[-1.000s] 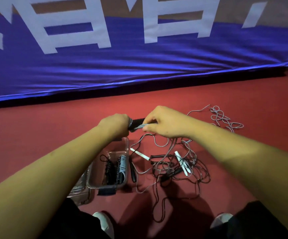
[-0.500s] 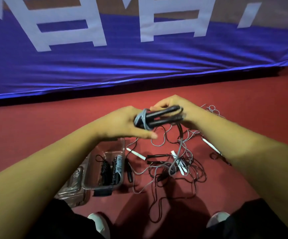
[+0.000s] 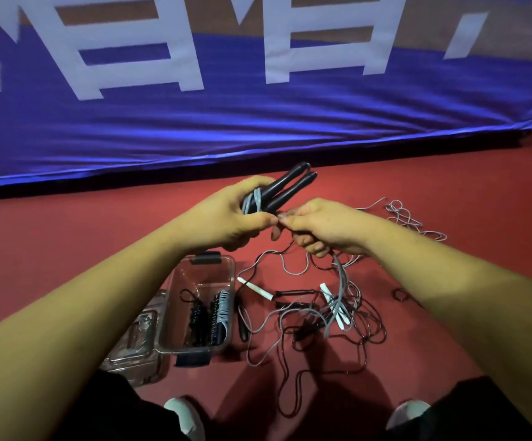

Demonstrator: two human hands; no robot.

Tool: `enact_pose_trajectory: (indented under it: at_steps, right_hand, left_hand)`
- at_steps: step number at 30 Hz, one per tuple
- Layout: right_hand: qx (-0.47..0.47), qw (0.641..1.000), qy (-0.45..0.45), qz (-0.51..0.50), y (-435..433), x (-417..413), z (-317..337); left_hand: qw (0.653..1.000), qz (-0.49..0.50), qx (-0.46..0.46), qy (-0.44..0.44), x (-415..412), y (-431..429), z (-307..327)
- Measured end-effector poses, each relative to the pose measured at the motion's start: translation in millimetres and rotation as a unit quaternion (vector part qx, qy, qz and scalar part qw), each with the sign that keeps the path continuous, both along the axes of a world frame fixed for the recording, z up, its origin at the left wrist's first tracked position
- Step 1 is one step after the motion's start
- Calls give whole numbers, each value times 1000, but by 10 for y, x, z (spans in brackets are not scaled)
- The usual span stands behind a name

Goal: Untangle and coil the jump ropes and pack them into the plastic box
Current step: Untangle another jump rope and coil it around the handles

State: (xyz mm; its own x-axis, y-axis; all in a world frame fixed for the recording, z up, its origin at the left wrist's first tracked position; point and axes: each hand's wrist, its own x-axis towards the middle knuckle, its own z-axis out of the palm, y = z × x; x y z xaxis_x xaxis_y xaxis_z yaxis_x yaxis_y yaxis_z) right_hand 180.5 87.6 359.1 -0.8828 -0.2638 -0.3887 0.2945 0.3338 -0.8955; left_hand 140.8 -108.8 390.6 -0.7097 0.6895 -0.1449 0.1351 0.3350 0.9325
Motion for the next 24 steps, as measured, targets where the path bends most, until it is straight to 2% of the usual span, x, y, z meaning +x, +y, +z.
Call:
enact_pose_trajectory:
  at_steps: [2,5,7,9,11,14,19,21,24]
  right_hand:
    - [-9,1000,-1,-3,3,-1,-4]
    - [20,1000,12,10,-12,20,-10]
    - [53,998,37,17,-86,35,17]
    - [126,987,101,26,-164,47,98]
    - [192,967,158,53,-208,53,182]
    - [199,959,179,90,-223,112,275]
    - [262,925,264,73,-253,89,300]
    - [283,914,286,58,-229,55,299]
    - [289,902,321,21,-121,9,305]
  left_hand:
    - [1000,-9,-5,20,-1,-2,27]
    - [998,47,-25,28,-90,-7,-6]
    - [986,74,-92,121,-158,-6,-61]
    - [939,81,-194,271,-201,-5,-130]
    - [895,105,-253,352,-266,-28,-184]
    - [866,117,-319,368,-384,-93,-249]
    - [813,43,-435,385,-265,26,-450]
    - [816,4,-441,375,-209,85,-489]
    - [847,-72,-410,330,-157,137,-433]
